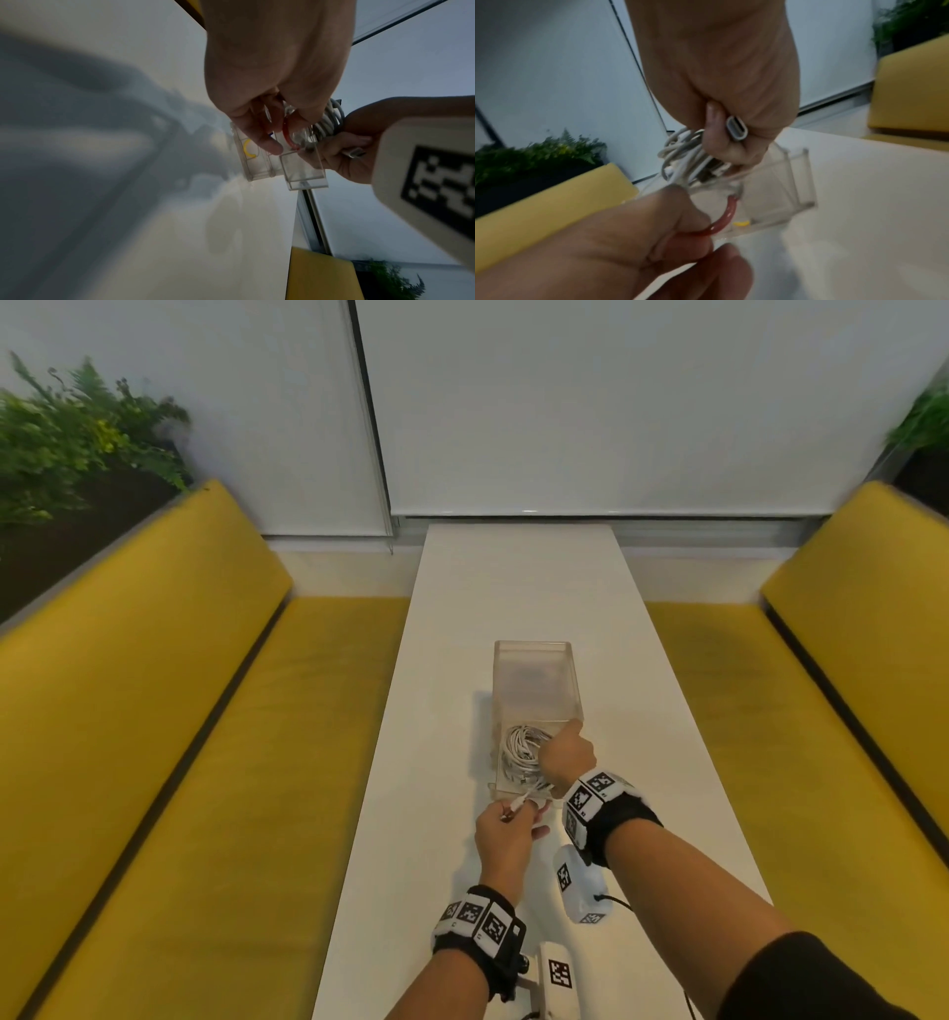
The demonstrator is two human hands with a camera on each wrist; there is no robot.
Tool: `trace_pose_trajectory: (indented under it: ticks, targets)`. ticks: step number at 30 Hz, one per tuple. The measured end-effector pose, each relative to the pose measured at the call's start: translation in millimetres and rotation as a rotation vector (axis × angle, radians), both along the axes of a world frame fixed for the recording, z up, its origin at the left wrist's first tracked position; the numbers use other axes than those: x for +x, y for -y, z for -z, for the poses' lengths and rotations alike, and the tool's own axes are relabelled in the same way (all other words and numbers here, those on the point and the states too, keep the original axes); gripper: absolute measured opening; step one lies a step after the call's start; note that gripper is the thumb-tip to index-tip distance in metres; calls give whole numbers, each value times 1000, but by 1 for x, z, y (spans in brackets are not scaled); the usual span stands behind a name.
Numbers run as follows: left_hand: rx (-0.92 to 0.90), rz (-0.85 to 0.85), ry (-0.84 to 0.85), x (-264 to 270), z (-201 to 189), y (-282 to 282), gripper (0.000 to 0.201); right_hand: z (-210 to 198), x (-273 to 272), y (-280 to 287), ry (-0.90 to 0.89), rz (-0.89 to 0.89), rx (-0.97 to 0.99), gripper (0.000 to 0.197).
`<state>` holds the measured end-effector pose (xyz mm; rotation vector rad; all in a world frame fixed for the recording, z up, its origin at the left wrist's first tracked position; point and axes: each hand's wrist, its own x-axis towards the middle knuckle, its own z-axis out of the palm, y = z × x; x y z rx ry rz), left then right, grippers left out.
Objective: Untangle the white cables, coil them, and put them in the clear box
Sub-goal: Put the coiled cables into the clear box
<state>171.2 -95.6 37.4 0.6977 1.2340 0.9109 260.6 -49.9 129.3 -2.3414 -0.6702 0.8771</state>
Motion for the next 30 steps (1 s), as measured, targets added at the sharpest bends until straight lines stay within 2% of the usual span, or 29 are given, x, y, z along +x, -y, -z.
trace_pose_trajectory:
  ticks: [3, 7, 9, 10, 13, 15, 18, 22, 25, 30]
  targets:
    - [3, 0, -20, 0, 0, 0, 9, 5, -5, 2, 16, 54, 93, 40]
    - [-4, -4, -23, -1, -2, 0, 10, 10, -6, 3, -87, 13, 194, 36]
    - [-4, -4, -19, -2, -3, -1, 9, 9, -1, 6, -168, -79, 248, 26]
    - [-5, -6, -23, -1, -4, -1, 9, 7, 1, 10, -151, -168, 254, 20]
    - [2, -10, -26, -2, -7, -1, 9, 19, 9, 19, 61, -367, 291, 17]
    - [5, -15, -32, -4, -7, 0, 9, 34, 16, 29, 193, -512, 277, 43]
    - [9, -17, -37, -5, -6, 1, 11, 29, 20, 45, 296, -724, 176, 77]
    - [3, -1, -56, -5, -5, 3, 9, 17, 25, 57, 518, -987, 46, 95]
    - [-2, -11, -62, -7, -5, 2, 8, 14, 31, 51, 615, -1138, -4, 75]
    - [6, -2, -88, -8, -8, -1, 11, 10, 33, 37, 775, -1162, 61, 36]
